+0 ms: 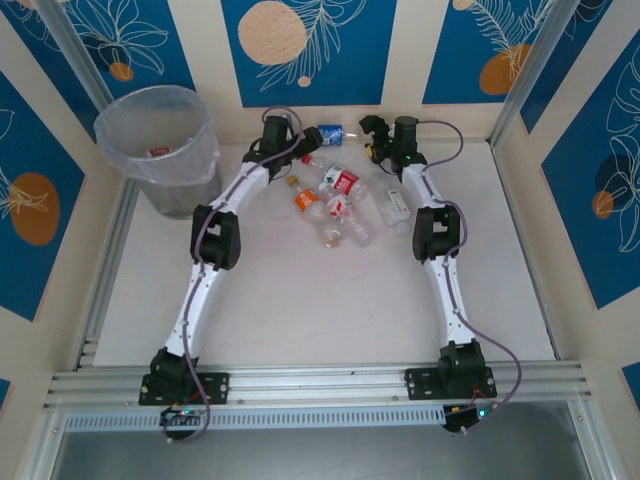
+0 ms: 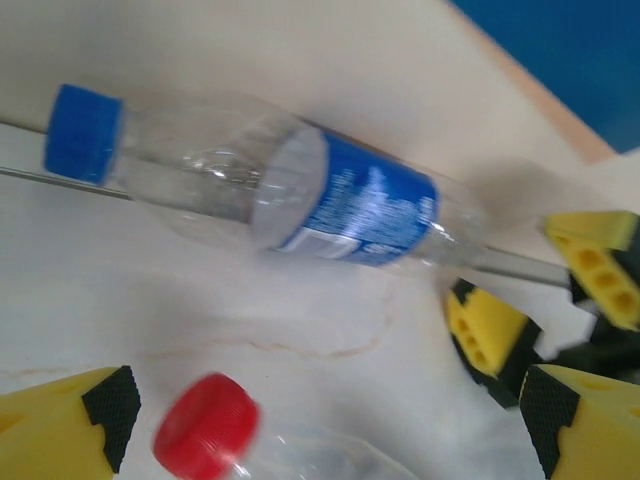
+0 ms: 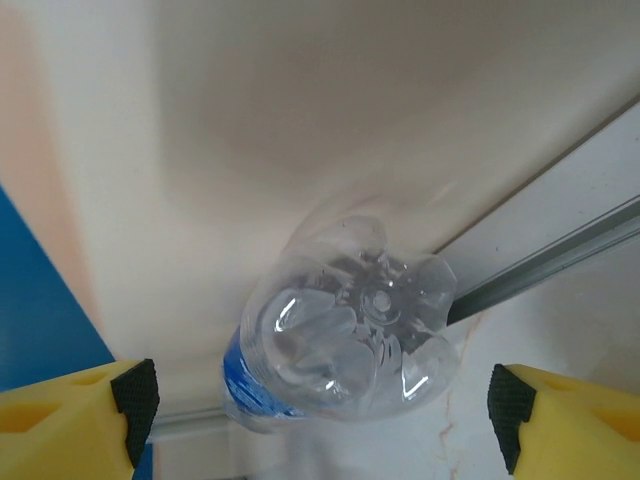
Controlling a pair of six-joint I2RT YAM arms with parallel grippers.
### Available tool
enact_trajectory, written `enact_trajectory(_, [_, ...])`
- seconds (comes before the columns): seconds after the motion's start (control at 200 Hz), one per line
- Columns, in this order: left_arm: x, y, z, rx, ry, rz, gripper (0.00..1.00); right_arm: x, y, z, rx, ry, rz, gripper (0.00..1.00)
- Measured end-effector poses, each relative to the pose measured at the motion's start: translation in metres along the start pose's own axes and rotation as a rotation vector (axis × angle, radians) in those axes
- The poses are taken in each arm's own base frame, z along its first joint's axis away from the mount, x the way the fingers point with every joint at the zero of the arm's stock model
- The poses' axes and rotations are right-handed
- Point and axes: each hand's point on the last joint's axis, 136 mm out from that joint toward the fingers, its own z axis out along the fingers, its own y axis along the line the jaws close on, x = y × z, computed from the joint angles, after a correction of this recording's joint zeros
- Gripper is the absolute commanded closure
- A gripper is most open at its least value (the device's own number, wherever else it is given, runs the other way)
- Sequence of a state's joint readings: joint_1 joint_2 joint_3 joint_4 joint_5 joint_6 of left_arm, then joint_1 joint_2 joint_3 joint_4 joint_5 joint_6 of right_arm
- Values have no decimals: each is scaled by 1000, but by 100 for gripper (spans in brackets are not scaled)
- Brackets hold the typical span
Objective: Put the plastic bottles in the bin
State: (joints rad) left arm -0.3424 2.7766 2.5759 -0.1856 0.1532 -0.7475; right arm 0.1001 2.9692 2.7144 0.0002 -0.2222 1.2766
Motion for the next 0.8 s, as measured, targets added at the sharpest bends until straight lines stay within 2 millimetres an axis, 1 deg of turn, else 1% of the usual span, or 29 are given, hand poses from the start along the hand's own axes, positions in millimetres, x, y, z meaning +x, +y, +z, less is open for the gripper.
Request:
enact_trajectory(0.095, [0, 12, 17, 9, -49, -26, 1, -2, 0, 3, -6, -28, 26, 13])
enact_trajectory(0.19, [-1, 21, 26, 19, -80, -47, 1, -3, 1, 6, -20, -57, 48, 15])
enact_trajectory(0.305, [-7, 21, 25, 27, -102, -72, 1, -2, 3, 13, -44, -95, 73, 18])
enact_trajectory(0.39, [-12, 21, 25, 33, -117, -80, 1, -2, 5, 16, -64, -121, 93, 18])
enact_trajectory(0.51, [-15, 27, 26, 32, -129, -99, 1, 3, 8, 21, -77, -137, 91, 18])
enact_trajectory(0.645, [-19, 34, 27, 35, -143, -113, 1, 13, 11, 25, -76, -137, 78, 13])
enact_trajectory(0.69, [-20, 35, 27, 38, -146, -117, 1, 14, 12, 26, -79, -139, 76, 12])
enact_trajectory(0.745, [-23, 36, 27, 43, -154, -118, 5, 15, 12, 26, -78, -139, 73, 13])
enact_trajectory(0.8, [-25, 40, 28, 46, -164, -121, 12, 15, 12, 26, -78, -137, 64, 18])
